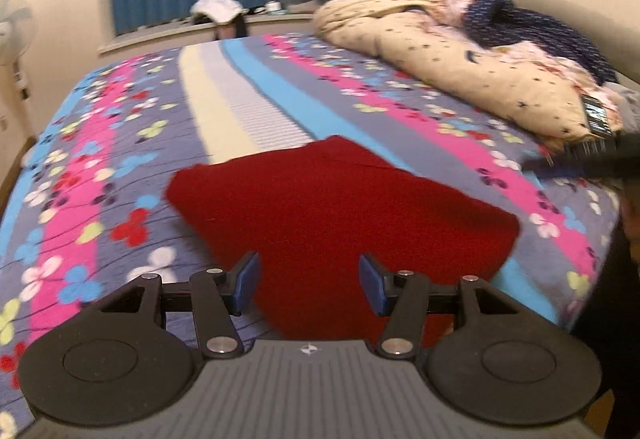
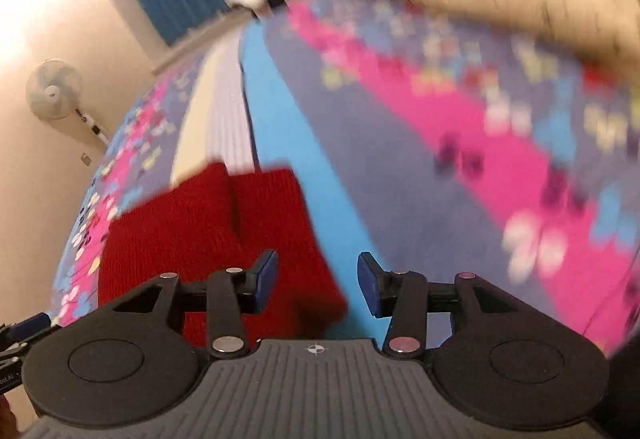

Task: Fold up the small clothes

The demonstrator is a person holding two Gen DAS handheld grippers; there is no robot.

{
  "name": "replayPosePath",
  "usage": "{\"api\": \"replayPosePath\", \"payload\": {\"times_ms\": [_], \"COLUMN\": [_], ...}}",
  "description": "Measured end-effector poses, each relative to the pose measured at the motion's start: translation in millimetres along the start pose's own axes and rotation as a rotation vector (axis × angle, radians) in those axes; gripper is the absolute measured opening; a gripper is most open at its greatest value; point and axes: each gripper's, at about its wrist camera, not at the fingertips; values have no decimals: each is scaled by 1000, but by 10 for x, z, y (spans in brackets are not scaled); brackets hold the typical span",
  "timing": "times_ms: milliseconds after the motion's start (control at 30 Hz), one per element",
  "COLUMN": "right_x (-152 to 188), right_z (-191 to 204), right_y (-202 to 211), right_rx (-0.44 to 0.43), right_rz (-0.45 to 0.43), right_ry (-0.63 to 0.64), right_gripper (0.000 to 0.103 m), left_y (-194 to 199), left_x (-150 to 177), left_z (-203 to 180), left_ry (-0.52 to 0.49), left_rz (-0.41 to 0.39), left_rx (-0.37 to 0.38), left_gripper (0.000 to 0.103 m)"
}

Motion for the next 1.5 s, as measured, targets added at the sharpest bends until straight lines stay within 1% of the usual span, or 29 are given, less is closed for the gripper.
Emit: {"api": "replayPosePath", "payload": {"times_ms": [33, 67, 100, 133, 200, 267, 333, 400, 433, 467, 533, 600, 667, 733, 800, 867, 900, 933, 967, 1033, 1100, 1167, 1200, 1233, 1267, 1300, 1333, 1400, 1500], "right_x": [-71, -139, -205, -245, -297, -320, -311, -245, -175, -137, -178, -259, -337, -422, -440, -349, -315, -327, -364, -405, -425, -449, -445, -448, -428, -388, -355, -334, -321], "right_z": [58, 132, 234, 323, 460, 593, 681, 703, 691, 635, 559, 541, 543, 511, 492, 523, 529, 537, 547, 561, 551, 501, 455, 405, 360, 303, 250, 187, 214], "right_y": [16, -1, -34, -87, -232, -430, -668, -1007, -1129, -1214, -1215, -1083, -1019, -1041, -1216, -1433, -1500, -1523, -1521, -1511, -1521, -1555, -1597, -1654, -1702, -1762, -1820, -1849, -1844], "right_rx": [-34, -78, -128, -176, -262, -324, -334, -271, -228, -236, -267, -291, -322, -317, -298, -253, -228, -215, -223, -223, -206, -200, -200, -204, -208, -216, -230, -248, -247], "right_rz": [-21, -37, -46, -45, -19, 28, 83, 220, 274, 294, 288, 212, 120, 71, 107, 205, 220, 215, 206, 173, 139, 141, 162, 191, 234, 289, 334, 356, 350], "right_ry": [49, 115, 197, 268, 375, 468, 543, 606, 637, 618, 534, 498, 464, 411, 382, 397, 394, 381, 373, 362, 337, 301, 273, 240, 198, 150, 105, 29, 41], "right_gripper": [48, 48, 48, 48, 48, 47, 45, 45, 47, 48, 48, 48, 48, 49, 49, 51, 61, 64, 63, 62, 62, 63, 68, 72, 86, 95, 96, 96, 96], "left_y": [-36, -92, -166, -288, -397, -405, -406, -391, -359, -313, -228, -267, -387, -567, -637, -649, -658, -650, -642, -610, -624, -667, -709, -761, -815, -872, -929, -1002, -1117], "left_x": [35, 81, 130, 192, 293, 336, 336, 302, 270, 213, 127, 51, 31, 55, 68, 45, 32, 31, 6, -28, -87, -149, -156, -154, -149, -140, -123, -99, -67], "left_z": [-36, -69, -94, -120, -189, -270, -255, -190, -149, -98, 36, 134, 189, 209, 178, 186, 219, 259, 311, 408, 548, 691, 772, 831, 879, 918, 945, 964, 997], "left_ry": [-9, -21, -32, -53, -134, -202, -194, -166, -134, -89, -23, 31, 46, 40, 15, 3, 18, 41, 67, 121, 210, 313, 369, 414, 451, 484, 520, 555, 594], "left_rz": [-5, 5, 39, 102, 139, 132, 147, 149, 128, 74, 1, -35, -12, 59, 61, 59, 62, 59, 51, 24, 0, 9, 25, 47, 72, 99, 122, 141, 160], "left_rx": [21, 41, 52, 46, 15, 2, 18, 39, 42, 31, 27, -1, -40, -52, -58, -46, -42, -36, -32, -47, -79, -84, -75, -61, -46, -29, -10, 16, 58], "left_gripper": [58, 53, 42, 37, 37, 37, 37, 38, 38, 38, 37, 37, 37, 37, 37, 37, 37, 38, 39, 48, 66, 76, 82, 84, 88, 91, 92, 98, 100]}}
Point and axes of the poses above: each gripper's, at about its wrist camera, not at the fingertips, and y roughly against the way its jaws point, z to its left, x to its underside, and after that the axes turned 8 degrees about y, right-handed
